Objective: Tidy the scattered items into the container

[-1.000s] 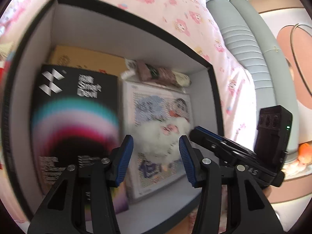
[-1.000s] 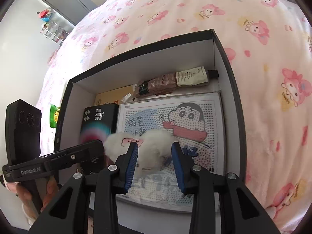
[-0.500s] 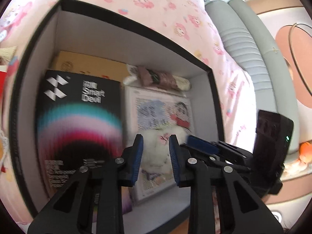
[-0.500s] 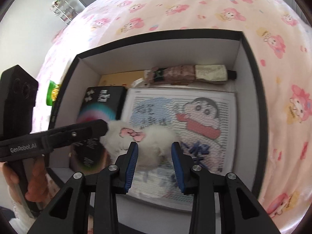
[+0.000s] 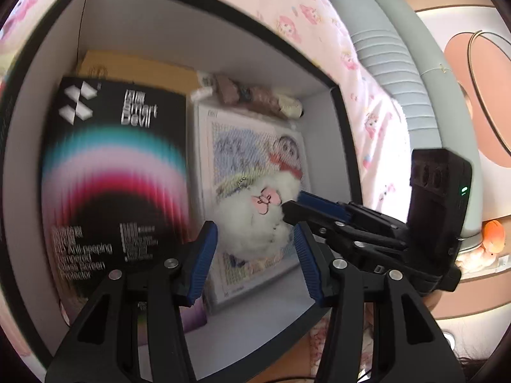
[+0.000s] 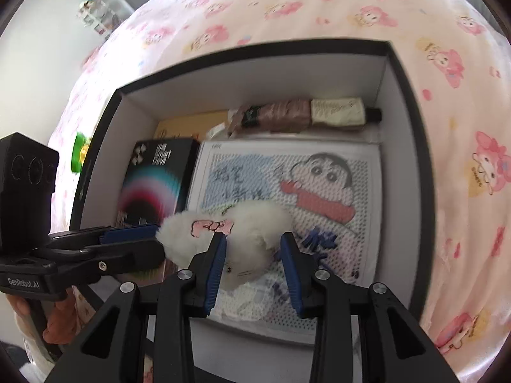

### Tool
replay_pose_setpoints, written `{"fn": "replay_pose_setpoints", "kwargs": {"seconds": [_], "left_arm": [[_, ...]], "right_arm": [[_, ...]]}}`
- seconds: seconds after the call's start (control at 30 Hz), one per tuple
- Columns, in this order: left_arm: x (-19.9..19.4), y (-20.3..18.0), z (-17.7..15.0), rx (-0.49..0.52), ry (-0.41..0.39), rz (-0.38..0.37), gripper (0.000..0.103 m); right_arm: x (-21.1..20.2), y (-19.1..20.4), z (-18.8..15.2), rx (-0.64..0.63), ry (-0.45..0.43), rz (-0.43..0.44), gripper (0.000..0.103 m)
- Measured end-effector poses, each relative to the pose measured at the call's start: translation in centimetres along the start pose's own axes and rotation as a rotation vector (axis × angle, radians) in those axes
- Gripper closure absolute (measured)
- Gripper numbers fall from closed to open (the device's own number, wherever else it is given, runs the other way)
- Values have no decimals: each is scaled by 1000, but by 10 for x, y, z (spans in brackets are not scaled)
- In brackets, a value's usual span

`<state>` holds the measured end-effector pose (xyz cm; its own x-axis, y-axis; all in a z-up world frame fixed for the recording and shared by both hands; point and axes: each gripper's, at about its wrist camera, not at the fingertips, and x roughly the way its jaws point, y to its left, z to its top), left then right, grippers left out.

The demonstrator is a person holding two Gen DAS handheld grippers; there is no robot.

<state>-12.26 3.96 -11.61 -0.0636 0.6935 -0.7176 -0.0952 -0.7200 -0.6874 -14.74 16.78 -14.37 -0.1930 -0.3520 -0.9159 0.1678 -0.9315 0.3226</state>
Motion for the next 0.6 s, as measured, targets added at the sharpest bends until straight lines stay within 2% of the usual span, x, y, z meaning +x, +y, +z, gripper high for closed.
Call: {"fn": "replay_pose_setpoints", "kwargs": {"seconds": [0.07, 0.13, 0.27, 0.33, 0.4, 0.47, 0.53, 0.6], "left_arm": [[2, -3, -1, 14, -9, 39, 58], [-3, -3, 2, 9, -57, 57, 60], [-21, 2, 5, -17, -147, 50, 60], [-23, 4, 3, -21, -140, 49, 60], [-20, 5, 2, -28, -104, 9, 60], [-17, 5, 4, -28, -76, -7, 59], [-12, 6, 2, -27, -49, 19, 59], [-8, 8, 3, -31, -36, 52, 59]], "right_arm": [[-1, 3, 0, -4, 11, 53, 72], [-3, 5, 0, 0, 16, 111, 72], [-8, -2, 0, 26, -14, 104, 72], [-14, -6, 0, 37, -39, 37, 72], [-22, -1, -1, 2, -66, -42, 72], [-28, 1, -3, -14, -76, -32, 72], [-28, 0, -2, -12, -71, 7, 72], [-20, 0, 0, -10, -49, -8, 72]]}}
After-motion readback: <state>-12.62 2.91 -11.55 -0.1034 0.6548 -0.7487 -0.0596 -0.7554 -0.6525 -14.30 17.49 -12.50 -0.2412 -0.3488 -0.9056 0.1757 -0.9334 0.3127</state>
